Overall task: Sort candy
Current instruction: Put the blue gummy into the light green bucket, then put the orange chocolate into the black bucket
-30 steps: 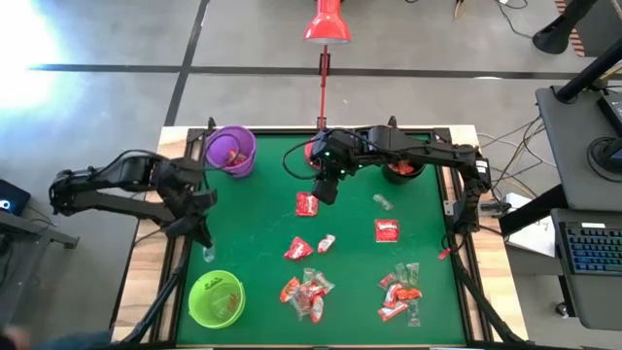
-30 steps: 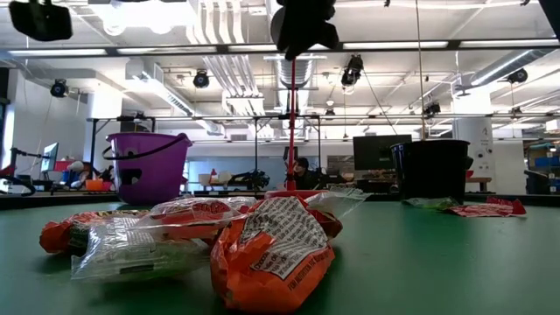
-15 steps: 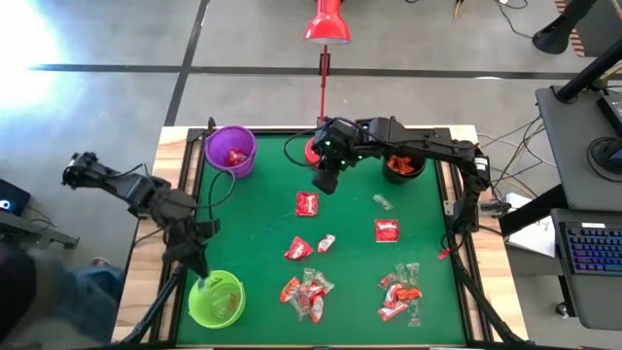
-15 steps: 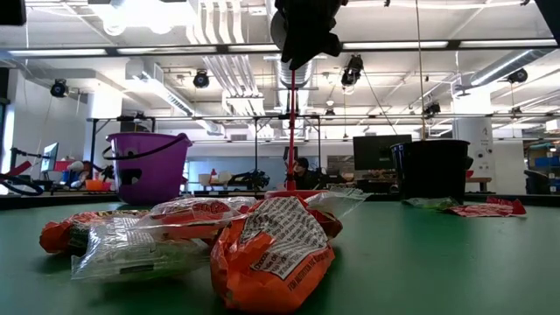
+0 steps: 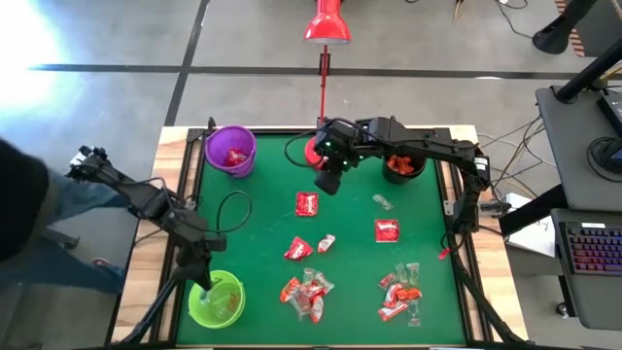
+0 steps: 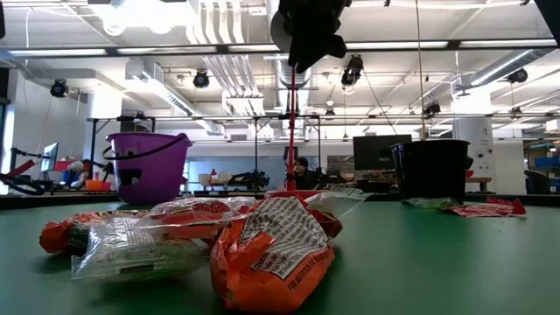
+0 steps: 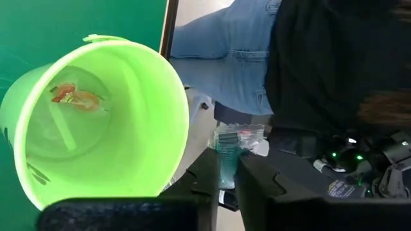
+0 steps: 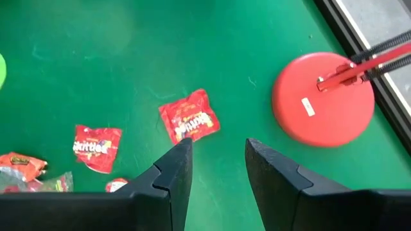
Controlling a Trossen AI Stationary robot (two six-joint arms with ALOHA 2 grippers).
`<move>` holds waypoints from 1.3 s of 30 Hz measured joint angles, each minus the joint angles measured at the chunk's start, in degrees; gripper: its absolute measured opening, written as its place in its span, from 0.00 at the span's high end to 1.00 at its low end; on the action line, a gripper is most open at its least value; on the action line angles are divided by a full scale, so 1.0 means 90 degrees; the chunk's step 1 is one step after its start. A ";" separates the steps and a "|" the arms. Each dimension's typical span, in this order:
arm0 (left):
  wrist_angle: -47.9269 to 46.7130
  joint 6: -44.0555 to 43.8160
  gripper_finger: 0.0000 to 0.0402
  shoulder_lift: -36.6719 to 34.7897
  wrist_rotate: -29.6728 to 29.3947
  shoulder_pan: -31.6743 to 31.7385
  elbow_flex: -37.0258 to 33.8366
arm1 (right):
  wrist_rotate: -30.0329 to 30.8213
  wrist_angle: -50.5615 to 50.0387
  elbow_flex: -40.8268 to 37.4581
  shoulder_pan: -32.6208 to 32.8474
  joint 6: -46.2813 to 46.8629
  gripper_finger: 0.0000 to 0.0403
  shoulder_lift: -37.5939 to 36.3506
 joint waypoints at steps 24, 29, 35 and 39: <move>-0.0057 -0.0075 0.66 -0.0057 0.0007 0.0006 0.0014 | -0.0060 -0.0145 -0.0119 0.0323 -0.0972 0.67 0.0000; -0.0358 -0.0104 0.66 -0.0226 -0.0315 0.0007 0.0014 | -0.0054 -0.0133 -0.0124 0.0323 -0.1702 0.70 0.0002; -0.0672 -0.0158 0.66 -0.0684 -0.1263 0.0007 0.0014 | -0.0048 0.0096 -0.0216 0.0321 -0.1579 0.72 0.0012; -0.1003 -0.0005 0.66 -0.1043 -0.2373 0.0007 0.0017 | -0.0029 0.0302 -0.0471 0.0320 -0.1383 0.70 0.0019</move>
